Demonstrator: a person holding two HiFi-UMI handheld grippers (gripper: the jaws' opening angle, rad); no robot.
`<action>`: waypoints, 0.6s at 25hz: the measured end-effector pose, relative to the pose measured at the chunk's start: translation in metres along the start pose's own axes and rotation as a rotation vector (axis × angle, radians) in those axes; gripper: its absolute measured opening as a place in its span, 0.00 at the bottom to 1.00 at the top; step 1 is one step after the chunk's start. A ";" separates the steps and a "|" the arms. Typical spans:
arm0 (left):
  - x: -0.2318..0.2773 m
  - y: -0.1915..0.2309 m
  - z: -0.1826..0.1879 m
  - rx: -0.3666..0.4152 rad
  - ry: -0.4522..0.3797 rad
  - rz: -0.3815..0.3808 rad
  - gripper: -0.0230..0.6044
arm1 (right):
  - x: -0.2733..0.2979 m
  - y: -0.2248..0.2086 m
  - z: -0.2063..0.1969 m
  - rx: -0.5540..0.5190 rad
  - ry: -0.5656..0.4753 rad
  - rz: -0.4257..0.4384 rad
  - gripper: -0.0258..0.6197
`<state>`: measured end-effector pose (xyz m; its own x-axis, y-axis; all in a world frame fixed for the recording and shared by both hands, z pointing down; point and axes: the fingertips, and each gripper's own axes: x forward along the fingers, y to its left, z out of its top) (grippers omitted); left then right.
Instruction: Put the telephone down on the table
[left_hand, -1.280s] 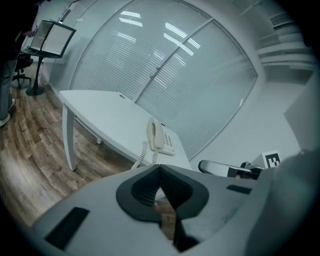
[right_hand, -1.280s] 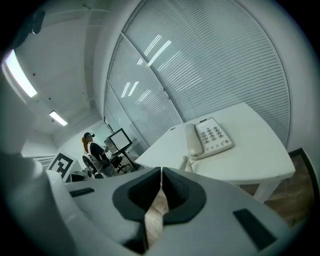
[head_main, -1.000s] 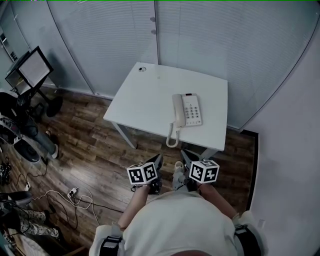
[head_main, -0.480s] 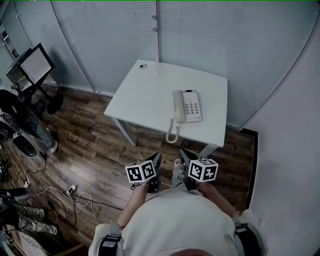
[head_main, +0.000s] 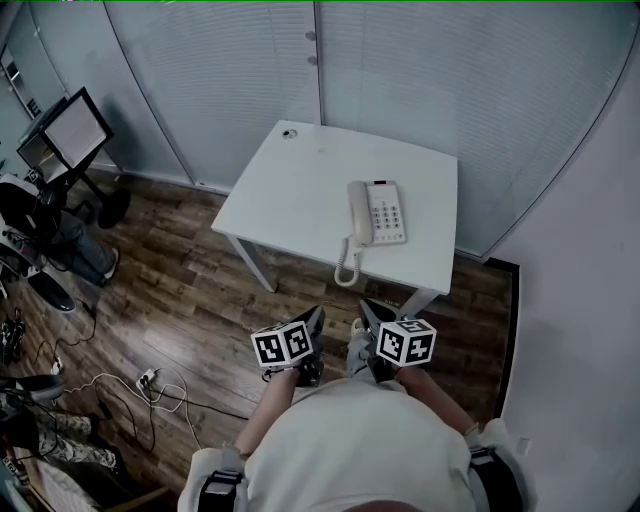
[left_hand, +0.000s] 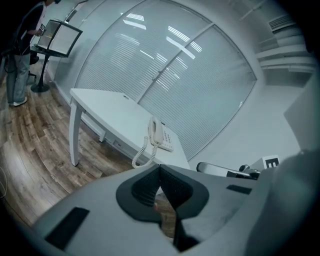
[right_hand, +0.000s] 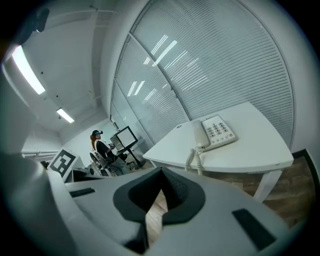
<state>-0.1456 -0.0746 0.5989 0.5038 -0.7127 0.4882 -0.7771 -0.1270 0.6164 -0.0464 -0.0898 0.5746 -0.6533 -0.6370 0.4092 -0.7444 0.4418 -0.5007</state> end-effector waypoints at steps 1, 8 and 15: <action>0.000 0.000 -0.001 -0.001 0.001 0.001 0.07 | 0.000 -0.001 -0.001 0.004 0.002 -0.003 0.07; 0.000 0.003 -0.004 -0.010 0.007 0.001 0.07 | 0.001 -0.001 -0.004 0.010 0.006 -0.008 0.07; 0.002 0.001 -0.001 -0.006 0.014 -0.006 0.07 | 0.001 -0.003 0.001 0.008 -0.001 -0.018 0.07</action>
<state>-0.1451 -0.0749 0.6012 0.5138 -0.7018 0.4934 -0.7717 -0.1267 0.6233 -0.0444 -0.0920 0.5757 -0.6401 -0.6452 0.4173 -0.7545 0.4253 -0.4998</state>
